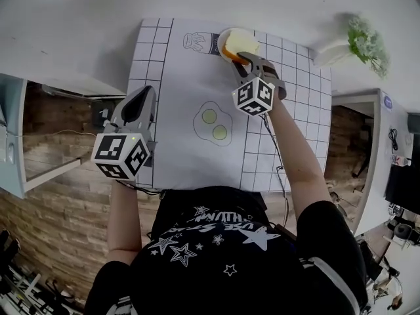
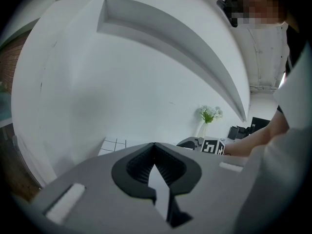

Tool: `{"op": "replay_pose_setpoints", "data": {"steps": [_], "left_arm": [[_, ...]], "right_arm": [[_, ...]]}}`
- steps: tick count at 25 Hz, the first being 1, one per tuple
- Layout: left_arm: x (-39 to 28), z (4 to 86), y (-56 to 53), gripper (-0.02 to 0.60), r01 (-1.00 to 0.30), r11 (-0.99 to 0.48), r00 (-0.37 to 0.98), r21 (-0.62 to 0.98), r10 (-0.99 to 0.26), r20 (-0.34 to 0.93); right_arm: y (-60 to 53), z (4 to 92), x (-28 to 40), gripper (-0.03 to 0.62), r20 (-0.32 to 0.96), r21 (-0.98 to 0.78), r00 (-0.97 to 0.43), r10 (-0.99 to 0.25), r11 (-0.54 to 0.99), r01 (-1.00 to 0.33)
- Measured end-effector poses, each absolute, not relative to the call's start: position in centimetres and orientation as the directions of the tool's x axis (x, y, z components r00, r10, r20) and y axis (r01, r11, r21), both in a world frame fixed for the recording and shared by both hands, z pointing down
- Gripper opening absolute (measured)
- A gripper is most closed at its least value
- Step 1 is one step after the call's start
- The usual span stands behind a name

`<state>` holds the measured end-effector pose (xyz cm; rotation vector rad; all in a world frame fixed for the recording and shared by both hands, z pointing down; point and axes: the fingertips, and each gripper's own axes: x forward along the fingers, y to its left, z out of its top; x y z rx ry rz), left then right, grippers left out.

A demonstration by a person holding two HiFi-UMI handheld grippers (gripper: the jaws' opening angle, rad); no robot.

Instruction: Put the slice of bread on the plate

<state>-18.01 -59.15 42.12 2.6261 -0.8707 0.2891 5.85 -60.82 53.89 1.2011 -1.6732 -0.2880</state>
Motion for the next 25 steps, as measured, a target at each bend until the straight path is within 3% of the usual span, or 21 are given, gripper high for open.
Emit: {"op": "replay_pose_setpoints", "data": {"steps": [5, 16, 25], "left_arm": [[-18.9, 42.3, -59.1, 0.009, -0.615, -0.743, 0.784, 0.266, -0.538, 0.309], [-17.7, 42.8, -56.8, 0.009, -0.608, -0.746, 0.787, 0.269, -0.523, 0.329], [-15.4, 41.6, -53.2, 0.009, -0.612, -0.75, 0.783, 0.251, -0.53, 0.324]], "right_arm": [[-60.3, 55.8, 5.4, 0.115, 0.625, 0.657, 0.007, -0.781, 0.521, -0.544], [-60.0, 56.9, 5.4, 0.154, 0.66, 0.555, -0.035, -0.751, 0.518, -0.651], [-56.4, 52.6, 6.0, 0.163, 0.547, 0.493, -0.119, -0.829, 0.433, -0.755]]}}
